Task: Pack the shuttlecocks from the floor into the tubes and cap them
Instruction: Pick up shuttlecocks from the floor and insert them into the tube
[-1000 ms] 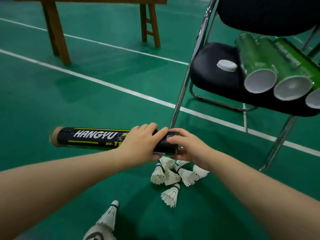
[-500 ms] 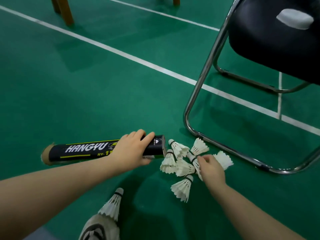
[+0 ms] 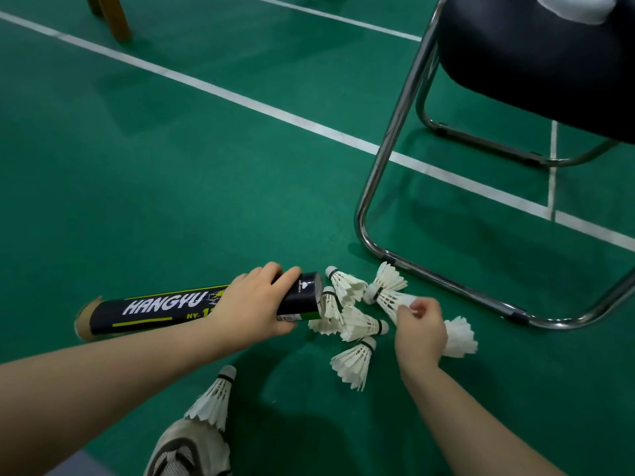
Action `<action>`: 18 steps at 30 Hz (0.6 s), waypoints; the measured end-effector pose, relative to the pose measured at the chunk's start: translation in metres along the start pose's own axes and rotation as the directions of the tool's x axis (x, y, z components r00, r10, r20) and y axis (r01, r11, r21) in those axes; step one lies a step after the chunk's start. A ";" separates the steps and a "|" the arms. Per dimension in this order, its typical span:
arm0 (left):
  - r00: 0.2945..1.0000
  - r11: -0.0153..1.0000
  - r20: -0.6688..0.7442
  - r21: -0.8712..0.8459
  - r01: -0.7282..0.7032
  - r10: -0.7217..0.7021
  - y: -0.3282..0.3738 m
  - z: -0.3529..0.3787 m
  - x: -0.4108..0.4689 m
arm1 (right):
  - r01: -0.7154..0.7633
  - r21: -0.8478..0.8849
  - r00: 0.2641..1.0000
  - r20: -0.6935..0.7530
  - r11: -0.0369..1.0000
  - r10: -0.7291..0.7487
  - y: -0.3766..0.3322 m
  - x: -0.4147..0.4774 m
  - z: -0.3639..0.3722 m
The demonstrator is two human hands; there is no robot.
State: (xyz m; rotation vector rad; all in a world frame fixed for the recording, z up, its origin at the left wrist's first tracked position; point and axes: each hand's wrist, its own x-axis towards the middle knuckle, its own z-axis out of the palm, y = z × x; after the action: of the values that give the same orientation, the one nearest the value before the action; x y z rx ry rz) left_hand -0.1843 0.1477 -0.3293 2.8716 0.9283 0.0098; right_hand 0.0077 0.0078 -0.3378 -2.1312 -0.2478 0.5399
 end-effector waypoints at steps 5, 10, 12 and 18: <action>0.999 0.999 0.026 0.003 0.040 -0.041 0.001 -0.002 0.000 | 0.279 0.243 0.940 0.129 0.929 -0.316 -0.036 -0.022 0.004; 1.000 0.999 -0.010 -0.045 -0.001 0.001 0.009 -0.001 0.005 | 0.266 0.164 0.826 0.469 0.950 -0.312 -0.046 -0.039 0.019; 1.000 0.999 -0.025 -0.051 -0.013 0.012 0.011 -0.002 0.005 | 0.221 0.134 0.793 0.552 0.966 -0.258 -0.048 -0.044 0.023; 0.994 0.997 -0.090 -0.043 -0.059 0.055 0.017 -0.001 0.006 | -0.043 0.193 0.575 0.807 0.980 -0.133 -0.049 -0.045 0.029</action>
State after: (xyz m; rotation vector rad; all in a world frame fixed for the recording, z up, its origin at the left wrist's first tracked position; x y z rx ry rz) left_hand -0.1695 0.1372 -0.3269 2.8748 0.8491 0.1626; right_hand -0.0447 0.0405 -0.2999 -1.5264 -0.7350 1.4596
